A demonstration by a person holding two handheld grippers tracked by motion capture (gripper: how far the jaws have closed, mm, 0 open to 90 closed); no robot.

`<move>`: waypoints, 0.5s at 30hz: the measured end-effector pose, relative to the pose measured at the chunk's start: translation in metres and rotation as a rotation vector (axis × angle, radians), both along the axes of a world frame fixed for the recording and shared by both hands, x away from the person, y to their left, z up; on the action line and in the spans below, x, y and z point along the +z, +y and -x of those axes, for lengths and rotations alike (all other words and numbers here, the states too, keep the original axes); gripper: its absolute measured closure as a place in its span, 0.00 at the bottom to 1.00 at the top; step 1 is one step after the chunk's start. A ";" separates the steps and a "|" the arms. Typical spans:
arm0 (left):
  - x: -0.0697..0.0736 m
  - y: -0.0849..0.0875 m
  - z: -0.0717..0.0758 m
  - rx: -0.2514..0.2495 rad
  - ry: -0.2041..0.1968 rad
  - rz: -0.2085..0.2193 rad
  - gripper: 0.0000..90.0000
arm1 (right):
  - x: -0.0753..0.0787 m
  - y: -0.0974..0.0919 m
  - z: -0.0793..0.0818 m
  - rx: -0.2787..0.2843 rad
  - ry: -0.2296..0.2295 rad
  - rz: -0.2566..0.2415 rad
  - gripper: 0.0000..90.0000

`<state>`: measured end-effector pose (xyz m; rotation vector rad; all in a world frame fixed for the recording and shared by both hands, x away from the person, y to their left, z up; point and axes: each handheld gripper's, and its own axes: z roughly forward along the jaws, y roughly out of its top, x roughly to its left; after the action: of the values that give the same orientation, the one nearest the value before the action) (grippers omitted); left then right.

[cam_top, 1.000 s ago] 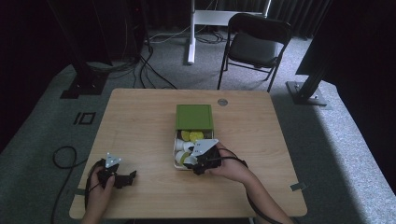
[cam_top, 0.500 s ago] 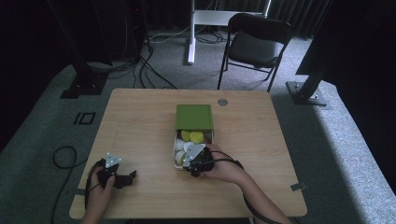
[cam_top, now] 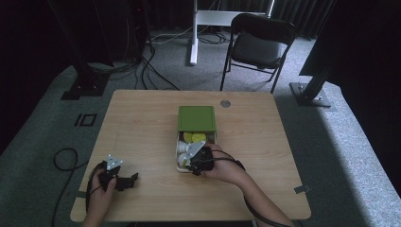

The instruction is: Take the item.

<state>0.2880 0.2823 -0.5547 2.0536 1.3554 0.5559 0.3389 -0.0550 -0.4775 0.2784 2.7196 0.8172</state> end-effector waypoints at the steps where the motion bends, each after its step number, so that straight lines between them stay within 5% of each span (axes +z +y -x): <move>1: 0.000 0.000 0.000 0.000 0.000 0.000 0.02 | 0.000 0.001 -0.001 -0.004 -0.003 0.006 0.58; 6: 0.000 0.000 0.000 0.000 0.000 0.000 0.02 | -0.006 0.006 -0.003 -0.018 -0.037 0.075 0.61; 12: 0.000 0.000 0.000 0.000 0.000 0.000 0.01 | -0.005 0.006 -0.003 -0.036 -0.025 0.076 0.63; 15: 0.000 0.000 0.000 0.000 0.000 0.000 0.01 | -0.001 0.004 -0.003 -0.046 0.004 0.034 0.63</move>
<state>0.2880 0.2824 -0.5546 2.0537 1.3551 0.5555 0.3421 -0.0514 -0.4782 0.3337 2.7179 0.7576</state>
